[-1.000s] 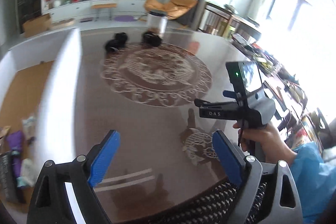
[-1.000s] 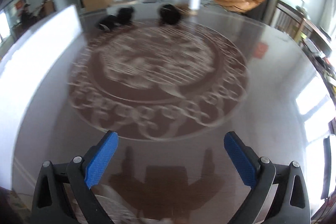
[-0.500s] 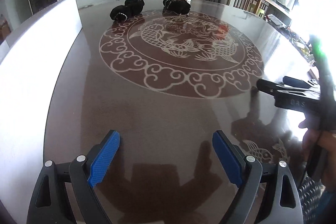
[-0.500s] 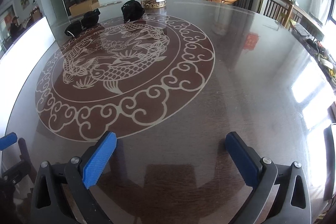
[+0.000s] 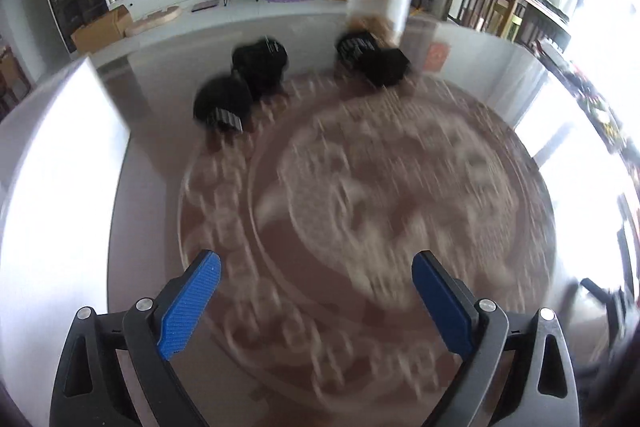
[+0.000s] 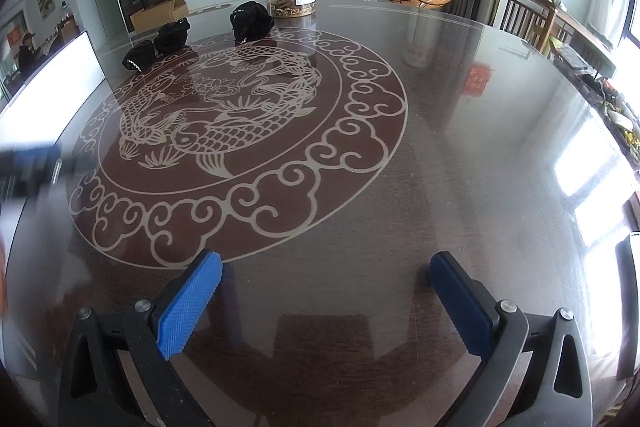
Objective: Organize objects
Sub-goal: 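Move the left tool to a black plush toy and close on it, then lift the black plush toy off the table with the left gripper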
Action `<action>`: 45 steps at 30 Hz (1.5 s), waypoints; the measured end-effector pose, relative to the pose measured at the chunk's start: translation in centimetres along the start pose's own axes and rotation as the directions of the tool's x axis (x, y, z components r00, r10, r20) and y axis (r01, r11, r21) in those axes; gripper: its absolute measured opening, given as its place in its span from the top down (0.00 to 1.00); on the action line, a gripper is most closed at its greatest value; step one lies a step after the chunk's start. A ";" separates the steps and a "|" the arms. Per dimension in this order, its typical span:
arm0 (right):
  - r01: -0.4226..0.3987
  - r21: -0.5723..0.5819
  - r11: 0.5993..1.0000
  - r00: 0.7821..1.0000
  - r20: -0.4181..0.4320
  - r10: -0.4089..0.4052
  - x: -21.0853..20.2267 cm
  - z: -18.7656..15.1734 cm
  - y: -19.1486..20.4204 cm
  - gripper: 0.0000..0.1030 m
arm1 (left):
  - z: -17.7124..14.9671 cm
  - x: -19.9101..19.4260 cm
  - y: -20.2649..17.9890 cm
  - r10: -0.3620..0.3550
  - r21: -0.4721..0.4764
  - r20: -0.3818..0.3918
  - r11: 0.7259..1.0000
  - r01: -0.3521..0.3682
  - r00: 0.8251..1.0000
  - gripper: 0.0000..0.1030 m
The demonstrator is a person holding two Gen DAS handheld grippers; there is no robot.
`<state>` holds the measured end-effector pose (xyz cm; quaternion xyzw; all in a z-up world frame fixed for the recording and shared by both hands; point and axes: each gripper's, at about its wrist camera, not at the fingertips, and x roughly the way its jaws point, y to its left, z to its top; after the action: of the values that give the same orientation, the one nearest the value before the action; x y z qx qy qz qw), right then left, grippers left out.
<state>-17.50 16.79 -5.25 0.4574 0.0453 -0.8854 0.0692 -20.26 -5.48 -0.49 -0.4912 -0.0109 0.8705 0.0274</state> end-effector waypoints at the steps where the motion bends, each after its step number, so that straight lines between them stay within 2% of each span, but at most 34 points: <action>1: 0.000 0.000 1.000 1.000 0.000 0.000 0.0 0.0 0.0 0.00 | 1.6 0.6 0.6 0.003 -0.004 0.003 1.000 -0.003 1.000 0.05; 4: 0.001 0.000 1.000 1.000 0.000 -0.001 0.0 0.0 0.0 0.00 | 6.0 2.8 2.4 0.039 -0.010 -0.003 0.999 -0.039 0.999 0.05; 7: 0.001 0.001 1.000 1.000 0.000 -0.001 0.0 0.0 0.0 0.00 | 8.8 5.1 3.0 0.079 0.023 -0.033 0.997 -0.079 0.996 0.05; 11: 0.002 0.002 1.000 1.000 0.001 -0.002 0.0 0.0 0.0 0.00 | 10.6 7.7 3.7 0.116 0.007 -0.040 0.993 -0.115 0.992 0.05; 16: 0.001 0.002 1.000 1.000 0.001 -0.001 0.0 0.0 0.0 0.00 | 11.3 11.0 5.2 0.098 -0.053 -0.122 0.993 -0.105 0.988 0.03; 17: 0.004 0.003 1.000 1.000 0.000 -0.004 0.0 0.0 0.0 0.00 | 11.3 11.0 5.5 0.085 -0.070 -0.101 0.993 -0.092 0.991 0.04; 19: 0.004 0.003 1.000 1.000 0.000 -0.004 0.0 0.0 0.0 0.00 | 11.1 10.7 5.9 0.098 -0.087 -0.067 0.991 -0.103 0.993 0.16; 20: 0.004 0.003 1.000 1.000 0.000 -0.004 0.0 0.0 0.0 0.00 | 10.9 10.2 6.0 0.107 -0.096 -0.032 0.989 -0.110 0.994 0.38; 21: 0.004 0.003 1.000 1.000 0.000 -0.004 0.0 0.0 0.0 0.00 | 10.5 9.8 6.2 0.113 -0.109 -0.006 0.988 -0.113 0.994 0.55; 23: 0.003 0.003 1.000 1.000 0.000 -0.003 0.0 0.1 0.0 0.00 | 9.7 9.2 6.4 0.111 -0.132 0.013 0.985 -0.108 0.994 0.61; 26: 0.003 0.004 1.000 1.000 0.000 -0.003 0.0 0.1 0.0 0.00 | 7.3 8.0 5.9 0.160 -0.150 0.032 0.977 -0.153 0.987 0.62; 29: 0.003 0.004 1.000 1.000 0.001 -0.003 0.0 0.1 0.1 0.00 | 3.4 5.9 4.6 0.187 -0.187 0.049 0.967 -0.175 0.981 0.62; 34: 0.000 0.012 1.000 1.000 0.003 0.000 -0.1 0.1 0.0 0.00 | -4.5 1.8 2.0 0.177 -0.169 0.050 0.971 -0.166 0.983 0.57; 35: -0.002 0.015 1.000 1.000 0.005 0.002 -0.1 0.1 0.0 0.00 | -6.3 0.8 1.6 0.178 -0.158 0.056 0.973 -0.167 0.983 0.53; 37: -0.003 0.025 1.000 1.000 0.008 0.003 -0.2 0.1 -0.2 0.00 | -9.0 -0.6 1.4 0.174 -0.145 0.067 0.976 -0.163 0.983 0.40; 38: -0.004 0.029 1.000 1.000 0.009 0.004 -0.2 0.1 -0.2 0.00 | -10.0 -1.2 1.4 0.175 -0.140 0.066 0.976 -0.165 0.982 0.23; 39: -0.004 0.030 1.000 1.000 0.009 0.004 -0.2 0.1 -0.2 0.00 | -10.9 -1.4 1.6 0.179 -0.133 0.063 0.977 -0.169 0.982 0.12; 41: 0.001 0.025 1.000 1.000 0.006 -0.001 -0.2 0.2 -0.1 0.00 | -11.6 -1.8 1.6 0.170 -0.093 0.062 0.982 -0.164 0.984 0.10; 43: 0.011 0.017 1.000 1.000 0.001 -0.011 -0.1 0.2 0.1 0.00 | -11.7 -1.7 1.4 0.193 -0.054 0.062 0.980 -0.189 0.979 0.02; 45: 0.009 0.016 1.000 1.000 0.001 -0.009 -0.1 0.1 0.1 0.00 | -11.1 -1.6 1.7 0.188 -0.041 0.043 0.982 -0.186 0.981 0.00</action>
<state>-17.48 16.65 -5.10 0.4574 0.0402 -0.8862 0.0615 -9.98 -7.33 -4.96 -0.4703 0.0189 0.8800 -0.0639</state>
